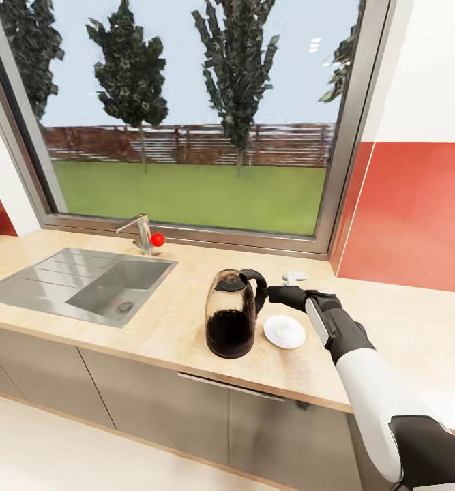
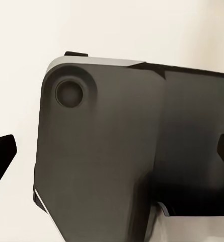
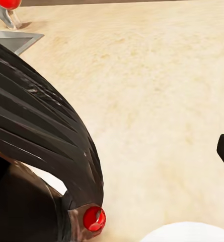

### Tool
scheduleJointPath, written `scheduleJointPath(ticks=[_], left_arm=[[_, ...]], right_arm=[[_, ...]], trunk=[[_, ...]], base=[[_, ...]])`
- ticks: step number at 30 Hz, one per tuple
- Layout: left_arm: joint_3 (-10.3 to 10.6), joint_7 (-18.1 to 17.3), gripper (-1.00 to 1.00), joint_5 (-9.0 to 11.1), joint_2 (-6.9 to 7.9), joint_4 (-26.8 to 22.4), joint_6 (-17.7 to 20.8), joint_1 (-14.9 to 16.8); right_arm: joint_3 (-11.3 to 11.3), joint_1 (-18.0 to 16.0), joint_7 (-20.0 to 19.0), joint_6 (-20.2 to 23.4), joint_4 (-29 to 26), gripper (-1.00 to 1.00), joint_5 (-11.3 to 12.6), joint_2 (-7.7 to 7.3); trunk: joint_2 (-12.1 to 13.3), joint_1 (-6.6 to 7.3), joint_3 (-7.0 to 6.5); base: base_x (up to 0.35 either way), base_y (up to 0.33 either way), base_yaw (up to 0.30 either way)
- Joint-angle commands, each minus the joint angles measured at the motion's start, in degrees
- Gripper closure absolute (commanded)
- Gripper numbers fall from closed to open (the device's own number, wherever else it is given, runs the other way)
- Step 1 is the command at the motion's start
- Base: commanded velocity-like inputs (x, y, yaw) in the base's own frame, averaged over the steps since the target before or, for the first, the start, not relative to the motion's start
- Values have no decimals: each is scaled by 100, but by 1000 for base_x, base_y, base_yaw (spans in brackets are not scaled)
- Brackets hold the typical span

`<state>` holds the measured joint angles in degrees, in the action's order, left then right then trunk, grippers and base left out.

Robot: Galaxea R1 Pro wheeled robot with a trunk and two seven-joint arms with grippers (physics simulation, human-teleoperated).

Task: Set up a coffee station on the kitchen countertop: keep the coffee maker on the countertop, move the bottle of coffee from the kitchen shelf to the counter next to the coffee maker, place a paper coffee filter on top of the coffee maker, put the saucer next to the coffee maker with the coffee cup on the saucer, and place the electric kettle next to the coffee maker.

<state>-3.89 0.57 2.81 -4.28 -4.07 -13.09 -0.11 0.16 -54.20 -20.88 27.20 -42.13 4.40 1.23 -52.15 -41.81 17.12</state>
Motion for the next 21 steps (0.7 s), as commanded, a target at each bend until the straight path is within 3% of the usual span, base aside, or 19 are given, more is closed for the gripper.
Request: scheduleJointPath(ticks=[1, 21], left_arm=[[-34, -4, -100, 18, -3, -6, -9, -2], [-39, -4, -100, 18, -3, -6, -9, -3]], right_arm=[[2, -3, 3, 40, -6, -100, 45, 0], [0, -3, 0, 40, -5, -100, 44, 0]], trunk=[[-5, -1, 6], [-5, -1, 6]], base=[[0, 2, 0], [0, 0, 0]])
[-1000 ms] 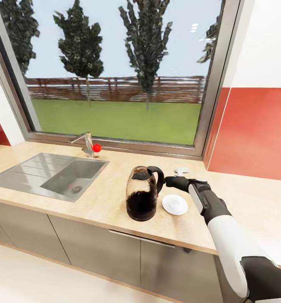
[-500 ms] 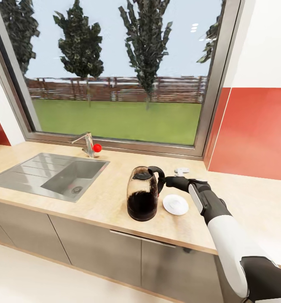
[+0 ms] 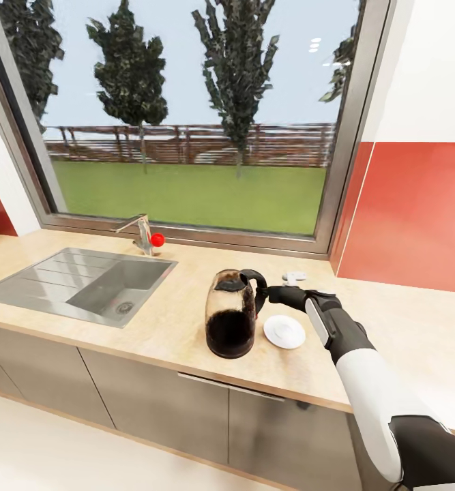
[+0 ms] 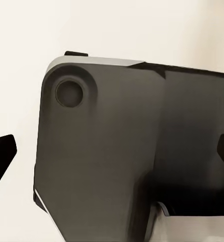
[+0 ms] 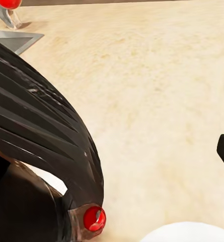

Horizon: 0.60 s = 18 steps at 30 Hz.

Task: Set up a coffee station on the kitchen countertop: keep the coffee maker on the countertop, move the bottle of coffee from the kitchen shelf to the counter next to the coffee maker, place a paper coffee filter on top of the coffee maker, put the saucer next to the coffee maker with the coffee cup on the saucer, and place the electric kettle next to the coffee maker.

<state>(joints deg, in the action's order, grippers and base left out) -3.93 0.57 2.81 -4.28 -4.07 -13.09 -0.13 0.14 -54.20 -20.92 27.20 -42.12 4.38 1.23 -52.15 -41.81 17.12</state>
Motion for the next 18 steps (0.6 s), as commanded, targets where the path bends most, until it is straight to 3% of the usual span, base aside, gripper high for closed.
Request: scheduleJointPath(ticks=[1, 18], left_arm=[[-30, -4, -100, 18, -3, -6, -9, -1], [-36, -4, -100, 18, -3, -7, -9, -2]], right_arm=[[3, -3, 5, 40, -7, -100, 45, 0], [1, -3, 1, 40, -7, -100, 45, 0]], trunk=[[-5, -1, 6], [-5, -1, 6]], base=[[0, 75, 0], [0, 33, 0]])
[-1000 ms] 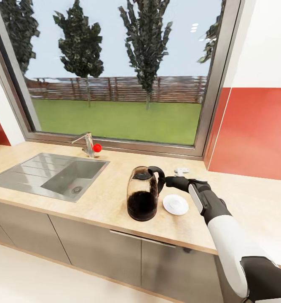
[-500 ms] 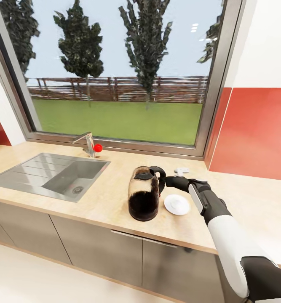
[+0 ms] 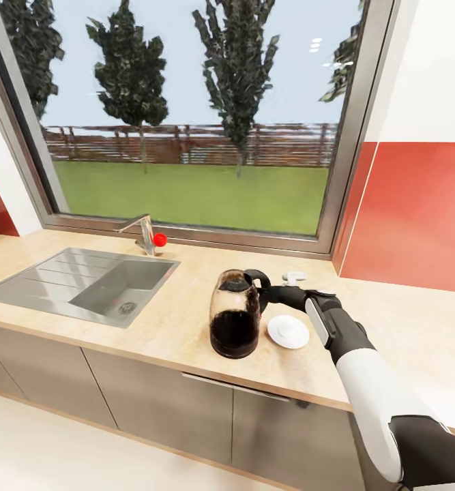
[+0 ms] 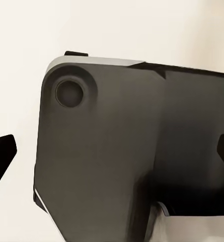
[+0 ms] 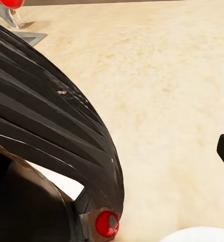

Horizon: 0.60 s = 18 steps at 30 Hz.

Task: Set up a coffee station on the kitchen countertop: keep the coffee maker on the countertop, move the bottle of coffee from the kitchen shelf to the counter next to the coffee maker, place a paper coffee filter on top of the coffee maker, put the saucer next to the coffee maker with the coffee cup on the saucer, and place the electric kettle next to the coffee maker.

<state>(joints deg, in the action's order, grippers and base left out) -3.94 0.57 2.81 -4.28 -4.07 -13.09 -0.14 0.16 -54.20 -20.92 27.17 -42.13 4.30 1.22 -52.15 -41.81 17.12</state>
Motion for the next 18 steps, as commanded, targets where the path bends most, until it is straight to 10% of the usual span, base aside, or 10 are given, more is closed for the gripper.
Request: scheduleJointPath(ticks=[1, 12, 13, 18], left_arm=[[-35, -4, -100, 18, -3, -6, -9, -1], [-28, -4, -100, 18, -3, -6, -9, 2], [-28, -4, -100, 18, -3, -6, -9, 2], [-28, -6, -100, 18, -3, -6, -9, 0]], right_arm=[[-1, -3, 1, 43, -5, -100, 54, 1], [0, -2, 1, 43, -3, -100, 54, 1], [1, -3, 1, 43, -2, 100, 54, 1], [1, -3, 1, 43, -4, 100, 55, 1]], trunk=[[-5, -1, 6], [-5, -1, 6], [-5, -1, 6], [-5, -1, 6]], base=[[0, 14, 0], [0, 45, 0], [0, 2, 0], [0, 0, 0]])
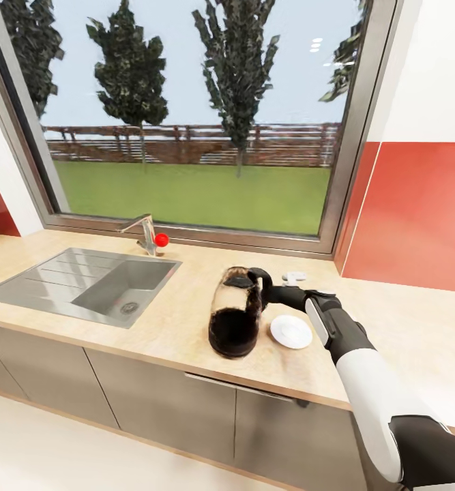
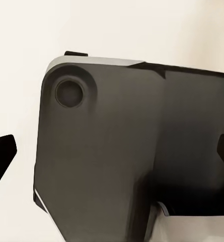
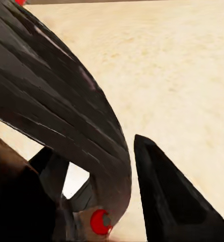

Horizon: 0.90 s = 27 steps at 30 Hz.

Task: Set up a coffee station on the kitchen countertop: keep the coffee maker on the countertop, move the bottle of coffee from the kitchen shelf to the counter next to the coffee maker, place a paper coffee filter on top of the coffee maker, put the saucer next to the coffee maker with the coffee cup on the saucer, and place the electric kettle next to the coffee maker.

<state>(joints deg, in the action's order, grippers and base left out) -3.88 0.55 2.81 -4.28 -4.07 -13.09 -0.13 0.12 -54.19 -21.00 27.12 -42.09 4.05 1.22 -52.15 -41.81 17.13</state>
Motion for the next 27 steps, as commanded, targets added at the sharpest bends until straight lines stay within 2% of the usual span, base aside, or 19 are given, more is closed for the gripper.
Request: scheduleJointPath(ticks=[1, 22, 27], left_arm=[[-34, -6, -100, 18, -3, -6, -9, -1], [-38, -5, -100, 18, -3, -6, -9, 0], [-41, -4, -100, 18, 3, -6, -9, 0]], right_arm=[[5, -4, 8, 48, -9, 100, 79, 1], [1, -3, 8, 50, -9, 100, 78, 4], [4, -4, 3, 96, -17, 100, 82, 1]], trunk=[[-5, -1, 6], [-5, -1, 6], [196, 109, -84]], base=[[0, 0, 0], [0, 0, 0], [0, 0, 0]])
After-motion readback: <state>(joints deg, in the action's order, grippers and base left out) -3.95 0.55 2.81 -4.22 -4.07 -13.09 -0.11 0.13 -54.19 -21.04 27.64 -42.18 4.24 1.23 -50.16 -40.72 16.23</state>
